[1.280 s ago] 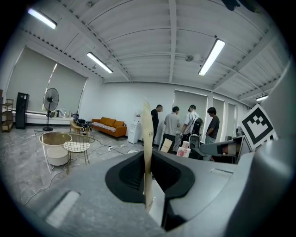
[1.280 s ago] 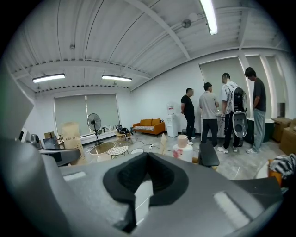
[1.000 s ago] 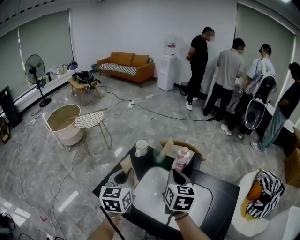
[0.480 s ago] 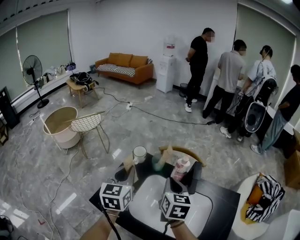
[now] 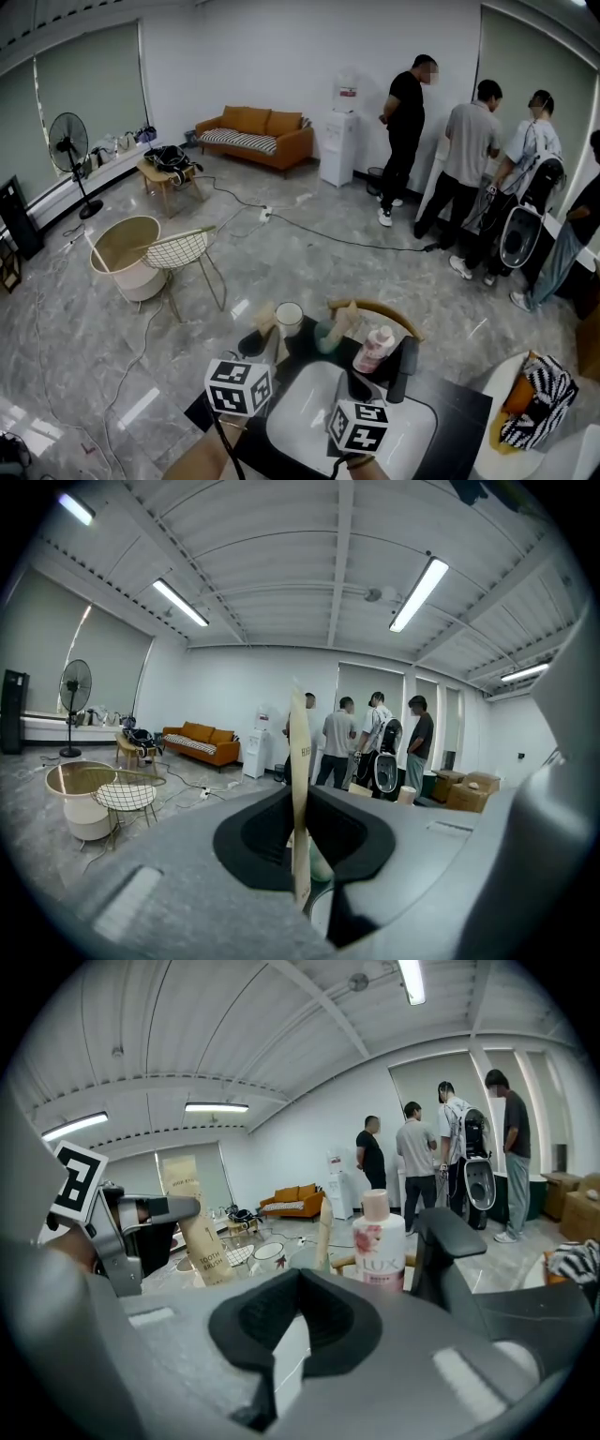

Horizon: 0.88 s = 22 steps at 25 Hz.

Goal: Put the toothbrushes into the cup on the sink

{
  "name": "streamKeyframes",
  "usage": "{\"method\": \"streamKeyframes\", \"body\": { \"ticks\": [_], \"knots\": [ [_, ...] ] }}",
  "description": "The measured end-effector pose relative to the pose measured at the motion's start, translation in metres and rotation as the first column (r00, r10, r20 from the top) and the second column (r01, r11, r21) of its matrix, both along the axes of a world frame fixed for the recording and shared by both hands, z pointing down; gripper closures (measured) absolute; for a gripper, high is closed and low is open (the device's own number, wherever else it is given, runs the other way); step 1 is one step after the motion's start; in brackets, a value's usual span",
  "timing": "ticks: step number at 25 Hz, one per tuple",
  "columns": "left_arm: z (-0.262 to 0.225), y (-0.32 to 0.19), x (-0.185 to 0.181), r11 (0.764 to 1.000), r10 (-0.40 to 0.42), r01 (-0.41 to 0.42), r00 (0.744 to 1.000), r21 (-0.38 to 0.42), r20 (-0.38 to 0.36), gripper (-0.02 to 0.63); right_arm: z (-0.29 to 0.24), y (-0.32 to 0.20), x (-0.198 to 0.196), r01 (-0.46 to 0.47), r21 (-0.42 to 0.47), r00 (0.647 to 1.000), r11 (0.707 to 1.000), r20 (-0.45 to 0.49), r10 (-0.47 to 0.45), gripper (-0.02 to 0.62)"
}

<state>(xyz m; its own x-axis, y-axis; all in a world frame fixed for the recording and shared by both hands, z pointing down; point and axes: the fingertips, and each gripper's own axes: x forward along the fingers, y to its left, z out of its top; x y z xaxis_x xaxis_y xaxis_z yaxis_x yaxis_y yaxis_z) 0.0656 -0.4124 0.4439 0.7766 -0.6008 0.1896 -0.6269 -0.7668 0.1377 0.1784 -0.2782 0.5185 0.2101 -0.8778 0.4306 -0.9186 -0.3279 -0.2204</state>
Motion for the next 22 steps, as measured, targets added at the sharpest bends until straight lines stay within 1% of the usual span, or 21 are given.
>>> {"method": "streamKeyframes", "body": {
  "ticks": [9, 14, 22],
  "knots": [
    [-0.012, -0.031, 0.011, 1.000, -0.007, 0.008, 1.000, 0.031, -0.016, 0.563, 0.021, -0.004, 0.000, -0.024, -0.023, 0.999, 0.999, 0.048, 0.025, 0.592],
    [-0.012, -0.049, 0.016, 1.000, -0.017, 0.017, 0.999, 0.022, -0.028, 0.564, 0.030, -0.007, 0.004, -0.037, -0.033, 0.997, 0.999, 0.066, 0.039, 0.592],
    [-0.008, -0.067, 0.030, 1.000, -0.004, 0.004, 1.000, 0.024, -0.026, 0.564, 0.042, -0.009, 0.009, -0.057, -0.049, 0.994, 0.997, 0.091, 0.062, 0.592]
  ]
}}
